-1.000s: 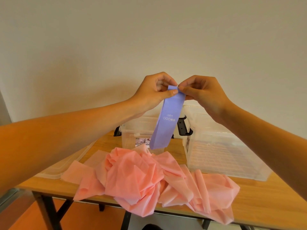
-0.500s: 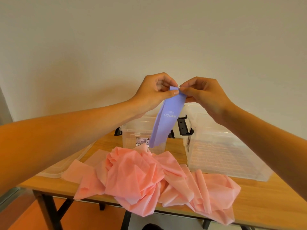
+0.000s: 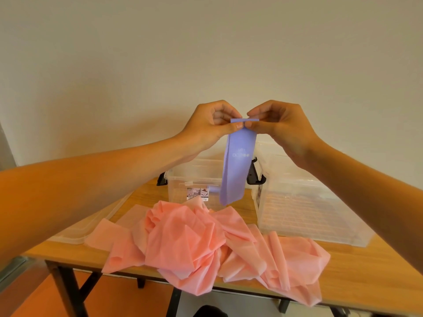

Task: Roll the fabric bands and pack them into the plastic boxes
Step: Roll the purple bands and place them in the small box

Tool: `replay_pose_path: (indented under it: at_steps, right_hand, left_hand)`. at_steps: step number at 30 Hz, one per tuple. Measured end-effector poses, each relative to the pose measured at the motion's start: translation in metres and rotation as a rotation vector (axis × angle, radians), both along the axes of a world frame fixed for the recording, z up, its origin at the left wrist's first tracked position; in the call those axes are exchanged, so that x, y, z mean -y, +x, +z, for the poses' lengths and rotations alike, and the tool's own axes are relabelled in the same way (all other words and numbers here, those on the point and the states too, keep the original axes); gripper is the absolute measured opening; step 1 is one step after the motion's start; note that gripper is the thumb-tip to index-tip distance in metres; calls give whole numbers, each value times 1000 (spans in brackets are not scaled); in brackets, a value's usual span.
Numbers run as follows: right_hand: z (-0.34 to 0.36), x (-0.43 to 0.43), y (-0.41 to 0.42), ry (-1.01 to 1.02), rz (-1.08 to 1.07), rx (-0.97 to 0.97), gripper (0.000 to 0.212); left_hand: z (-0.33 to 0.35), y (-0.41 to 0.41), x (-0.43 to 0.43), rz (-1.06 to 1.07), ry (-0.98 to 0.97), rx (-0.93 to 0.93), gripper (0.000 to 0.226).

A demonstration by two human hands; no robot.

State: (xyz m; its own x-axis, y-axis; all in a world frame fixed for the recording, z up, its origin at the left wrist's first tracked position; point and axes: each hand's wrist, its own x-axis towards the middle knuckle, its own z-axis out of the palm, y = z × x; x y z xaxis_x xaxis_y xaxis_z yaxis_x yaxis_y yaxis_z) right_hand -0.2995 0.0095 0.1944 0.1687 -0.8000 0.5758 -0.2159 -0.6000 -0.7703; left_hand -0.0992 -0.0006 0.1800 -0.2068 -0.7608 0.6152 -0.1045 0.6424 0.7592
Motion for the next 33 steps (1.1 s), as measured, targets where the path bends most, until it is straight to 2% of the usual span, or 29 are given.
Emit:
replay_pose_path:
  at_steps: [3, 10, 17, 24, 33]
  right_hand:
    - [1, -2, 1, 32, 21, 17, 8]
    - [3, -4, 1, 16, 13, -5, 11]
    - [5, -3, 1, -46, 28, -10, 8]
    - [4, -2, 2, 13, 81, 34, 6]
    - [2, -2, 0, -31, 52, 16, 14]
  left_hand:
    - [2, 0, -1, 3, -19, 8, 16]
    - [5, 0, -2, 2, -18, -11, 18]
    - [9, -3, 0, 5, 4, -7, 6]
    - [12, -1, -2, 10, -40, -16, 13]
    - [6, -2, 1, -10, 23, 20, 9]
